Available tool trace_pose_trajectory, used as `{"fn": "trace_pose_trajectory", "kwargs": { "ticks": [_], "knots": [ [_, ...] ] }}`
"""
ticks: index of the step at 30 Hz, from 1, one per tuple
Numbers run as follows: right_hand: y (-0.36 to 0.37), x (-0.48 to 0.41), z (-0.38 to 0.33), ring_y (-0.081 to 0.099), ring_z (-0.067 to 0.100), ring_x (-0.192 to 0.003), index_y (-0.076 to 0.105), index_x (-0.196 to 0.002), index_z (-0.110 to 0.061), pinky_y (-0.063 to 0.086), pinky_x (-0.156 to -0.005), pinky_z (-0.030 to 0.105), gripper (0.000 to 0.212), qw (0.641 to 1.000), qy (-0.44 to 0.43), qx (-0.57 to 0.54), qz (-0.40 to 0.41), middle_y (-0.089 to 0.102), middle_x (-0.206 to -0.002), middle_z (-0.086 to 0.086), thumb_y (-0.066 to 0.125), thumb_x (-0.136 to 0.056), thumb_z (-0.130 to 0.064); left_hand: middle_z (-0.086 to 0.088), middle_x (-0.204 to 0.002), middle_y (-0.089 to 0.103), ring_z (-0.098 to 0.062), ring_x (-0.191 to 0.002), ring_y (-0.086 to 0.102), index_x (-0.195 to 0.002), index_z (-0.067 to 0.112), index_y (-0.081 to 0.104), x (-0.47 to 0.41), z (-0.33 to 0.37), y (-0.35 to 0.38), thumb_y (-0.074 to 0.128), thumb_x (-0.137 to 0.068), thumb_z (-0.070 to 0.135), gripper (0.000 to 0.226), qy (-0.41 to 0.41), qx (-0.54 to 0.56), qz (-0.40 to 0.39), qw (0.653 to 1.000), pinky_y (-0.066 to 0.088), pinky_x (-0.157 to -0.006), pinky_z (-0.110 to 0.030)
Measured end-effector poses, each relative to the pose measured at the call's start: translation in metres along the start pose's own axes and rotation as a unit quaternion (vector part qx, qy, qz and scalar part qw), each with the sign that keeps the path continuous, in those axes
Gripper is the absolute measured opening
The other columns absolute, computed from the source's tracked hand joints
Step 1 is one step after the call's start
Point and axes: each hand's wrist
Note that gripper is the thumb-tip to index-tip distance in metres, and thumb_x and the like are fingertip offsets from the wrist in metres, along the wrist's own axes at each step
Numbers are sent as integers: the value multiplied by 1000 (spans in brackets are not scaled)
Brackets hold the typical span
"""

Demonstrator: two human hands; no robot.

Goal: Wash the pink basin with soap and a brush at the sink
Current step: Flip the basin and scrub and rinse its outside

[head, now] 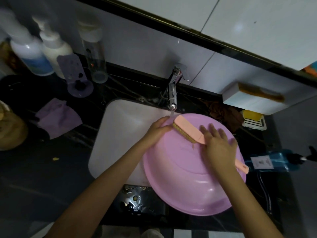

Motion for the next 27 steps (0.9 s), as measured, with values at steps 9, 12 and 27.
{"fn": "trace_pose_trajectory", "kwargs": {
  "ticks": [9, 12, 27],
  "knots": [
    [-10, 1, 12, 38, 29, -130, 51, -134, -22, 28, -102, 41, 45, 997, 25, -43, 61, 42, -145, 6, 42, -90, -16, 2, -112, 63, -14, -98, 60, -125, 17, 57, -8, -5, -8, 58, -89, 11, 36, -39, 64, -4, 997, 47, -86, -21],
    [-9, 2, 25, 40, 36, -121, 41, -140, -22, 33, -94, 43, 48, 994, 86, -26, 56, 40, -139, 15, 40, -93, -13, -2, -115, 64, -17, -100, 62, -126, 13, 57, -8, -3, -6, 60, -89, 14, 37, -26, 56, -9, 998, 48, -89, -27],
    [-1, -24, 12, 41, 22, -134, 45, -139, -30, 30, -106, 38, 54, 992, -117, -41, 23, 42, -147, -7, 34, -87, -22, -6, -120, 64, -20, -111, 60, -118, 18, 65, -20, 11, 17, 50, -88, 19, 34, -3, 12, -74, 997, 46, -98, -30]
  ]
}}
Point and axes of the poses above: each hand's wrist, its own x-axis away from the middle knuckle, its own y-axis out of the palm, z = x × y
